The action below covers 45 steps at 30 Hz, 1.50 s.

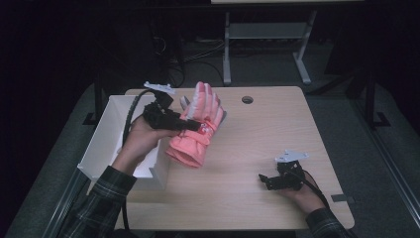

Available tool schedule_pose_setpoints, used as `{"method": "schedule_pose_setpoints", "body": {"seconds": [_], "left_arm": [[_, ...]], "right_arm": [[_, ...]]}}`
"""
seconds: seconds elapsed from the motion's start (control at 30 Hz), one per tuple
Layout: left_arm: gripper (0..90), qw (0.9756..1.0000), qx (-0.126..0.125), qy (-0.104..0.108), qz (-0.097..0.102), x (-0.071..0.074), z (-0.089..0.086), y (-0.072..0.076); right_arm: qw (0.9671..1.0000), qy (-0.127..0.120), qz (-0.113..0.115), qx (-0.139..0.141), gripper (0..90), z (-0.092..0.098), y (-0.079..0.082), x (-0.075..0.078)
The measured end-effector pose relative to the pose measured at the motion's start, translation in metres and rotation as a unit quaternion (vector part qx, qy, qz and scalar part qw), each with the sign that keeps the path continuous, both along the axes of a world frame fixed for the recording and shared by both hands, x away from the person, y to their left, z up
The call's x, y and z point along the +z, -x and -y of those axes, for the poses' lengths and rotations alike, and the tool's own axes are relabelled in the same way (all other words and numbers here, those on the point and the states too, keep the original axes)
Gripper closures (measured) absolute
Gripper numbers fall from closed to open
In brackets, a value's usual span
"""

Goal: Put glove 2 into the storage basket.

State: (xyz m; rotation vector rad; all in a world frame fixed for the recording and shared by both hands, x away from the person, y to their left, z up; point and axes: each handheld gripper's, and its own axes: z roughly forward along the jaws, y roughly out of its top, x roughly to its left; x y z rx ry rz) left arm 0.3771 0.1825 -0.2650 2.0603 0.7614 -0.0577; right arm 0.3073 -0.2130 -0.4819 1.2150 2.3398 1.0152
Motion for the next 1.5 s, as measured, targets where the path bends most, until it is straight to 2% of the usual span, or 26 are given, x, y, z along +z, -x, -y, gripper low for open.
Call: {"method": "schedule_pose_setpoints", "body": {"seconds": [0.03,0.1,0.23,0.43,0.5,0.53,0.6,0.63,0.67,0.7,0.77,0.8,0.83,0.87,0.97,1.03,1.07,1.1,1.23,1.37,1.4,1.5], "left_arm": [[61.0,1.0000,0.000,0.000,0.000,0.000,0.000,0.000],[60.9,0.9999,0.013,0.004,0.008,0.012,-0.017,-0.001],[60.9,0.9994,0.031,0.010,0.008,0.020,-0.039,-0.003],[60.8,0.9975,0.071,0.002,0.002,0.017,-0.081,-0.008],[60.8,0.9970,0.078,0.003,0.000,0.017,-0.087,-0.009],[60.8,0.9951,0.098,0.004,-0.003,0.013,-0.102,-0.011],[60.8,0.9941,0.108,0.004,-0.009,0.008,-0.114,-0.014],[60.8,0.9941,0.108,0.004,-0.009,0.008,-0.114,-0.014],[60.7,0.9924,0.122,0.002,-0.013,0.001,-0.124,-0.017],[60.7,0.9920,0.125,-0.002,-0.018,-0.003,-0.129,-0.019],[60.6,0.9916,0.128,-0.003,-0.021,-0.007,-0.132,-0.020],[60.6,0.9907,0.133,-0.013,-0.028,-0.016,-0.137,-0.023],[60.5,0.9907,0.133,-0.013,-0.028,-0.016,-0.137,-0.023],[60.5,0.9890,0.141,-0.025,-0.035,-0.026,-0.141,-0.026],[60.4,0.9860,0.154,-0.045,-0.047,-0.042,-0.144,-0.032],[60.4,0.9844,0.158,-0.049,-0.058,-0.053,-0.146,-0.037],[60.4,0.9843,0.156,-0.053,-0.064,-0.060,-0.146,-0.039],[60.3,0.9843,0.156,-0.053,-0.064,-0.060,-0.146,-0.039],[59.9,0.9815,0.159,-0.070,-0.082,-0.087,-0.143,-0.047],[59.5,0.9813,0.148,-0.078,-0.095,-0.105,-0.138,-0.054],[59.4,0.9813,0.148,-0.078,-0.095,-0.105,-0.138,-0.054],[58.9,0.9795,0.141,-0.093,-0.109,-0.123,-0.129,-0.058]], "right_arm": [[1.0000,0.000,0.000,0.000,8.0,0.000,0.000,0.000],[1.0000,0.000,0.000,0.000,7.9,0.000,0.000,0.000],[1.0000,0.001,0.000,-0.001,7.6,0.000,0.000,0.000],[1.0000,0.000,0.000,-0.001,7.4,0.000,0.000,0.000],[1.0000,0.000,0.000,-0.002,7.4,0.000,0.000,0.000],[1.0000,0.002,0.000,-0.001,7.4,0.000,0.000,0.000],[1.0000,0.002,0.000,-0.001,7.3,0.000,0.000,0.000],[1.0000,0.002,0.000,-0.001,7.3,0.000,0.000,0.000],[1.0000,0.002,0.000,-0.002,7.2,0.000,0.000,0.000],[1.0000,0.002,0.000,-0.002,7.3,0.000,0.000,0.000],[1.0000,0.002,0.000,-0.002,7.2,0.000,0.000,0.000],[1.0000,0.002,0.000,-0.002,7.3,0.000,0.000,0.000],[1.0000,0.002,0.000,-0.003,7.2,0.000,0.000,0.000],[1.0000,0.002,0.000,-0.003,7.3,0.000,0.000,0.000],[1.0000,0.002,0.000,-0.003,7.3,0.000,0.000,0.000],[1.0000,0.003,0.000,-0.004,7.2,0.000,0.000,0.000],[1.0000,0.003,0.000,-0.004,7.3,0.000,0.000,0.000],[1.0000,0.003,0.000,-0.004,7.3,0.000,0.000,0.000],[1.0000,0.001,0.000,-0.006,7.2,0.000,0.000,0.000],[1.0000,0.001,0.000,-0.006,7.2,0.000,0.000,0.000],[1.0000,0.001,-0.001,-0.006,7.3,0.000,0.000,0.000],[1.0000,0.001,-0.001,-0.007,7.2,0.000,-0.001,0.000]]}}
